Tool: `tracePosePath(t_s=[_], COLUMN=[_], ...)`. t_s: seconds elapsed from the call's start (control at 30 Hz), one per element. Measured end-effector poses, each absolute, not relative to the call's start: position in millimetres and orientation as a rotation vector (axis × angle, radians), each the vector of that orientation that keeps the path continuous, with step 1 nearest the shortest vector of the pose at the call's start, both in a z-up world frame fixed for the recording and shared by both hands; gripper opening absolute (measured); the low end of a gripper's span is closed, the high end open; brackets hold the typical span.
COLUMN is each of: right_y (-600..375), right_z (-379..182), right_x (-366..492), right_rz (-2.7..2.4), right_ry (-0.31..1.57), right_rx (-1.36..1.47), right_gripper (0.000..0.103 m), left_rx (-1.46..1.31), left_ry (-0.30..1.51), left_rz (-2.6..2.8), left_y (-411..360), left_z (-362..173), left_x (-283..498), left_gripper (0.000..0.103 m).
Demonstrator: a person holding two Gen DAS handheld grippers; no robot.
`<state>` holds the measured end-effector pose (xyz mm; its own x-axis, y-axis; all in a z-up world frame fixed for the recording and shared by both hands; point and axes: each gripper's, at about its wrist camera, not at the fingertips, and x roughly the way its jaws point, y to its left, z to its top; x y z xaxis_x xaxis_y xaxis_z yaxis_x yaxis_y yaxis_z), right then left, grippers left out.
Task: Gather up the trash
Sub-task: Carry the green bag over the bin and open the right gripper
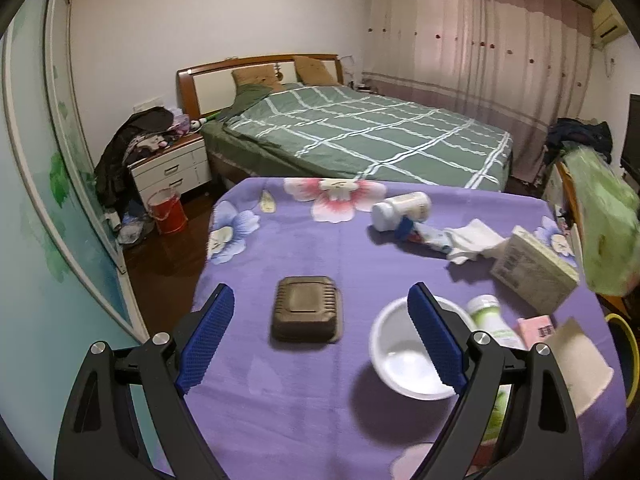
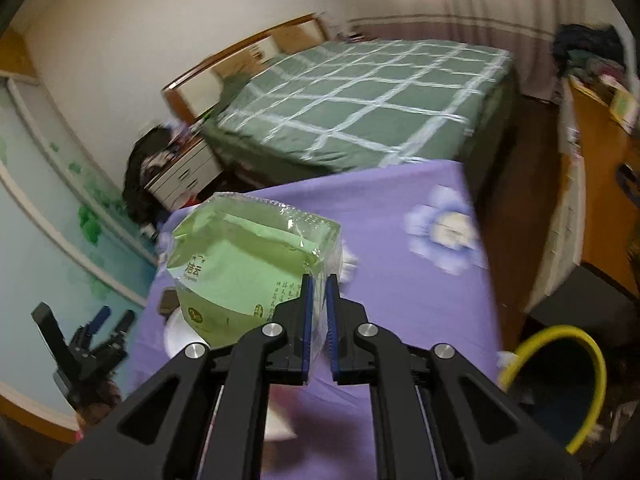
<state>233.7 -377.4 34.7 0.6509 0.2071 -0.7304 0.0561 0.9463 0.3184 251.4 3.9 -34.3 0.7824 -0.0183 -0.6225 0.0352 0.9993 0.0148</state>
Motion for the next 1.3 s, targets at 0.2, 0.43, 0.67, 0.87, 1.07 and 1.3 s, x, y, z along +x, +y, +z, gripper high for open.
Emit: tracePosePath(t_s=[0.2,0.43,0.67,0.87,1.07,1.3], right_y=[-476.8,-568.0,-617.5,-629.4,-623.3,-613.3], right_z=[7.5,-54.5,-107.9,-130.0,-133.2,-131.0], right_x=[163.0,104.8,77.4,66.8,58.8,59.0], right_rz=[-0.120,-0.320,-0.434,-0.470,-0.448,-0.408], right_ry=[0.834,0.859,0.897,0.923,0.920,0.918], right_rx=[0.433,0.588,0.675,0.683,0.670,0.656], right_gripper=[0.007,0.007,0.008,0.024,0.031,0.033], left_rx=[0.050,0.086,0.133,0.160,0.164,0.137], left_ry=[0.661,0.660,0.695,0.713,0.748,0.796], left_rz=[-0.094,-0.186,-0.254,-0.278,-0.301,-0.363], left_y=[-28.9,-79.1,-120.4,-138.7,-147.9,-164.9], left_z=[-26.5,-24.9,-35.5,-43.1,-51.9,-51.4], left_x=[234.2,205.2,177.4,163.1,157.3,162.6], left_gripper=[0.088,0.088,0.088,0.088,0.088,0.090])
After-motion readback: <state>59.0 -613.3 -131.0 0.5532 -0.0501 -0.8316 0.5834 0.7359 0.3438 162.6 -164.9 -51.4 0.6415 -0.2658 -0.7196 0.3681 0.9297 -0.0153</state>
